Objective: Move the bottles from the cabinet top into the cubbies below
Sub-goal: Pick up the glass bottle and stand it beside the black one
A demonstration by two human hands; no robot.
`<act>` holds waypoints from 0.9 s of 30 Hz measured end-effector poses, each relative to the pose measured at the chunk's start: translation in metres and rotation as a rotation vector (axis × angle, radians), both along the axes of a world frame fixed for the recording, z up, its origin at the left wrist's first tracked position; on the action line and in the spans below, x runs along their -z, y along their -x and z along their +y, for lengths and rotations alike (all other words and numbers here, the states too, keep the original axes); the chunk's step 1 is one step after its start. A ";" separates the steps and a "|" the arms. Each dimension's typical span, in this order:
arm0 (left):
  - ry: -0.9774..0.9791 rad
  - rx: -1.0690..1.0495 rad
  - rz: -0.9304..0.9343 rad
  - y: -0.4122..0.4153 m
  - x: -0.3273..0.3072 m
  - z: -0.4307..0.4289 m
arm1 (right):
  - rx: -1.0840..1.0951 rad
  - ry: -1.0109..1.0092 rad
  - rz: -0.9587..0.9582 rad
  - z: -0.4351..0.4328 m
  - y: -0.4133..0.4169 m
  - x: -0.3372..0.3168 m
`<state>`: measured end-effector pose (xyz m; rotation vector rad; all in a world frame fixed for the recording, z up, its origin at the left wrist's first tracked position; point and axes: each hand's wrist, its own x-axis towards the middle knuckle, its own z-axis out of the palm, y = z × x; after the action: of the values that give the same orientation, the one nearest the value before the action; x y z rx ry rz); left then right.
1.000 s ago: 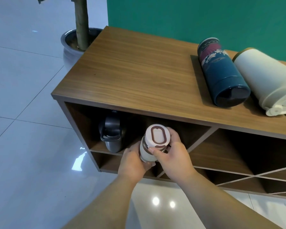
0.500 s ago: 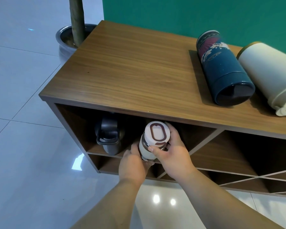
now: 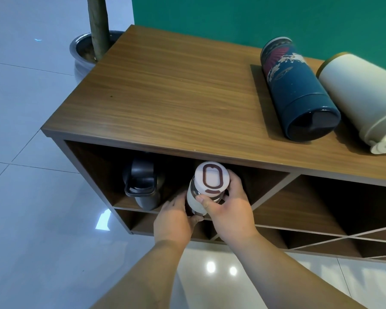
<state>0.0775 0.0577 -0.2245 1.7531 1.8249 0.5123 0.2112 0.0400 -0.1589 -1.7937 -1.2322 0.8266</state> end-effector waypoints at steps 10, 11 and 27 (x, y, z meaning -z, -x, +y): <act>0.047 0.009 -0.048 0.000 0.001 0.001 | -0.058 0.073 -0.067 -0.005 0.000 -0.016; 0.068 -0.001 -0.099 0.001 0.001 0.002 | -0.078 0.099 -0.085 -0.007 0.000 -0.020; 0.355 0.185 -0.246 0.027 -0.134 -0.068 | -0.165 -0.003 -0.217 -0.115 -0.015 -0.168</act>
<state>0.0502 -0.0104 -0.0905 1.5230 1.4627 0.2933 0.2258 -0.0753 0.0087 -1.8342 -1.5370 0.7341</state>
